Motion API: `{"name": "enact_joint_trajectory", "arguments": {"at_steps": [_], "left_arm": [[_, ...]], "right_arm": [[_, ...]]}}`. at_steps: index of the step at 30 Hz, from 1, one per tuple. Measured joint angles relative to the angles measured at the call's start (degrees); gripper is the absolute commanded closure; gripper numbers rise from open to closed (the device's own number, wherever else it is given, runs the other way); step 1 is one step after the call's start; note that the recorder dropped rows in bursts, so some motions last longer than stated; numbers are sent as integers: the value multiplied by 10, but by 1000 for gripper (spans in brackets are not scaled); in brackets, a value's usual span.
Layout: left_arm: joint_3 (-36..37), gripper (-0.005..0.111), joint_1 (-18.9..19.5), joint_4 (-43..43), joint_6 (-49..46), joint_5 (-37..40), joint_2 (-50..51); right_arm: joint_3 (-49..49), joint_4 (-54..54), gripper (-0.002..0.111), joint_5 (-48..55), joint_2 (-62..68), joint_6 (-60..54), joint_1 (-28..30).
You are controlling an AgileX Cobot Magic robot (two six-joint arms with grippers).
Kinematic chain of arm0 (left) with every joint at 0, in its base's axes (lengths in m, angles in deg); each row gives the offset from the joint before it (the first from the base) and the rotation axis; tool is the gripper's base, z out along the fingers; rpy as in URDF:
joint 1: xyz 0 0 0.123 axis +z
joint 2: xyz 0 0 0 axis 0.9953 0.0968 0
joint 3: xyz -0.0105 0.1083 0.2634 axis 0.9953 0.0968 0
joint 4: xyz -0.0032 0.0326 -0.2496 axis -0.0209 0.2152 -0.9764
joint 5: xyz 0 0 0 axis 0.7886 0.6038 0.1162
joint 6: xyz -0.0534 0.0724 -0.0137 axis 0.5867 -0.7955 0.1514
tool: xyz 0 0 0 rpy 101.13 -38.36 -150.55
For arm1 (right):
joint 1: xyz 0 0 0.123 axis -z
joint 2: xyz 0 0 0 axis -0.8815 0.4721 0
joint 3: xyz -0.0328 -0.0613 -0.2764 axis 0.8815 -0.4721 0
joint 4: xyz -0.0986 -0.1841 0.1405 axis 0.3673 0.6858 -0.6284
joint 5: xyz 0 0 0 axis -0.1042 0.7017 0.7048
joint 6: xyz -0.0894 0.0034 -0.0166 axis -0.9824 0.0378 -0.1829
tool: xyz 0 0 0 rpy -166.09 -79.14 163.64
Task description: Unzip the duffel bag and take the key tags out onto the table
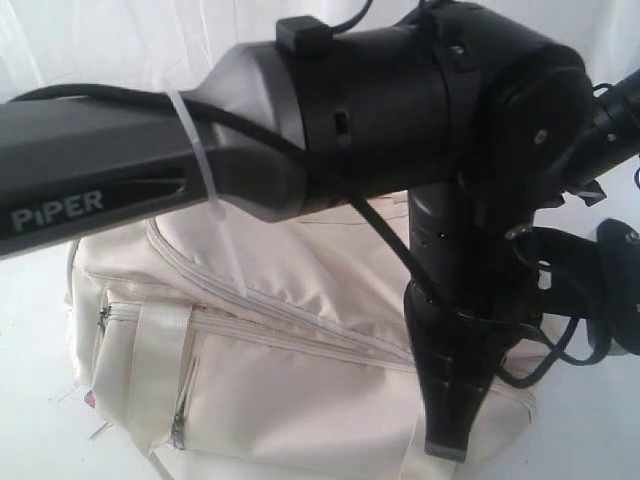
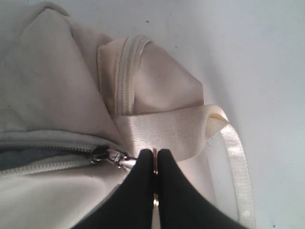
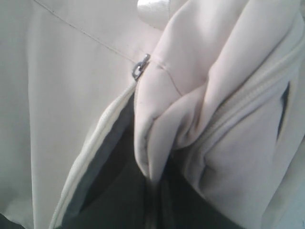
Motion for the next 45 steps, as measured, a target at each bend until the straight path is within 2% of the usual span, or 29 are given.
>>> {"name": "enact_joint_trajectory", "arguments": {"at_steps": [15,19,24,31,40,42,45], "left_arm": [[2,107,0,-2,15,0,-3],[22,107,2,-10,15,-1,-5],[58,107,26,-54,0,-12,-5],[67,107,66,-116,-9,-9,-19],[73,107,88,-168,-47,-12,-53],[79,107,88,-191,-62,-37,-53],[94,107,88,-214,-76,-72,-53]], "right_arm": [[0,6,108,0,0,2,0],[0,7,108,2,0,4,0],[0,7,108,10,0,4,0],[0,8,108,8,0,5,0],[0,6,108,5,0,-14,0],[0,3,106,5,0,-24,1],[0,2,96,5,0,-27,2]]}}
